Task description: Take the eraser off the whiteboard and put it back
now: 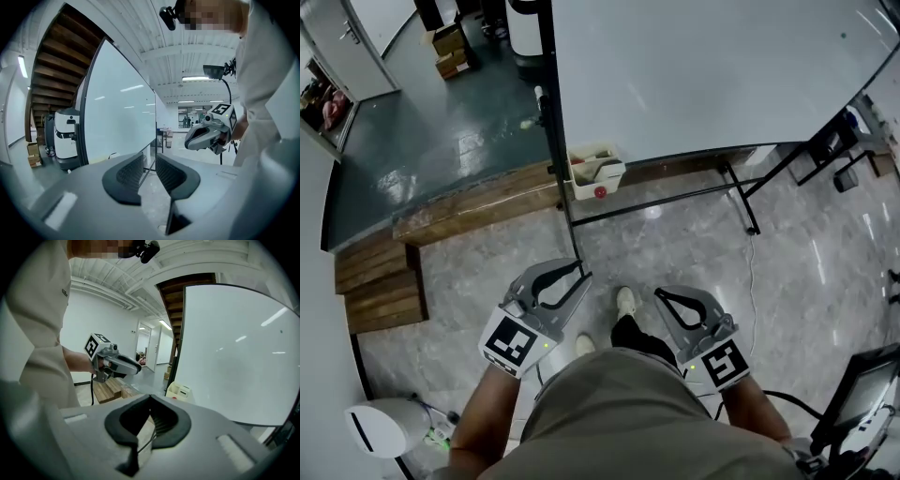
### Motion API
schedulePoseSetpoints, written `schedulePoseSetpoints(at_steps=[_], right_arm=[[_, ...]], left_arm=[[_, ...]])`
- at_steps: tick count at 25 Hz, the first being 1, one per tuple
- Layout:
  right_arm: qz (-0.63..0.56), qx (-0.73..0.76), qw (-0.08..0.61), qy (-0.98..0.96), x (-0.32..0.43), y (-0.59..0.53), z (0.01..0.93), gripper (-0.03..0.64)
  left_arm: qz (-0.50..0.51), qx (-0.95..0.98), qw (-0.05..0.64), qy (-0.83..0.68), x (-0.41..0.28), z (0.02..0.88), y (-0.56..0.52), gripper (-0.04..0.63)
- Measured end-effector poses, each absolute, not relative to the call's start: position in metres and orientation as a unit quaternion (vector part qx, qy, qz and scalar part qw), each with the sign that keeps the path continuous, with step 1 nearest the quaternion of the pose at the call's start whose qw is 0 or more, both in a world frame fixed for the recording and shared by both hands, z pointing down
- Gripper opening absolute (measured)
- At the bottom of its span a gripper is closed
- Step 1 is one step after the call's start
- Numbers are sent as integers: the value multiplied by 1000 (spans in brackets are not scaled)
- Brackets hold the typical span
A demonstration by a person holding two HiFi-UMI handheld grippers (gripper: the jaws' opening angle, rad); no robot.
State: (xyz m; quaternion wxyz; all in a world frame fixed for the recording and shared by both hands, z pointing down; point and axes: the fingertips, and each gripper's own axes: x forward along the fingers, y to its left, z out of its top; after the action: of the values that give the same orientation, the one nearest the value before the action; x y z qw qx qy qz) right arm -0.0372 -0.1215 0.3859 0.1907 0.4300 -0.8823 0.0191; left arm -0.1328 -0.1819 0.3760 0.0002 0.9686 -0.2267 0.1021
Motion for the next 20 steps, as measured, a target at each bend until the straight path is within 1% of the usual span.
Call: schedulePoseSetpoints(at_steps=[6, 11, 20], right_arm=[[11, 417, 194, -888, -5, -174, 384, 3], [14, 409, 189, -893, 26, -212, 387, 2], [30, 404, 196, -893, 69, -261, 403, 2]], left_arm=[[136, 962, -20, -238, -104, 389, -248, 108], [165, 953, -30, -251, -80, 401, -303, 149], [226, 938, -45, -258, -49, 431, -377, 190]])
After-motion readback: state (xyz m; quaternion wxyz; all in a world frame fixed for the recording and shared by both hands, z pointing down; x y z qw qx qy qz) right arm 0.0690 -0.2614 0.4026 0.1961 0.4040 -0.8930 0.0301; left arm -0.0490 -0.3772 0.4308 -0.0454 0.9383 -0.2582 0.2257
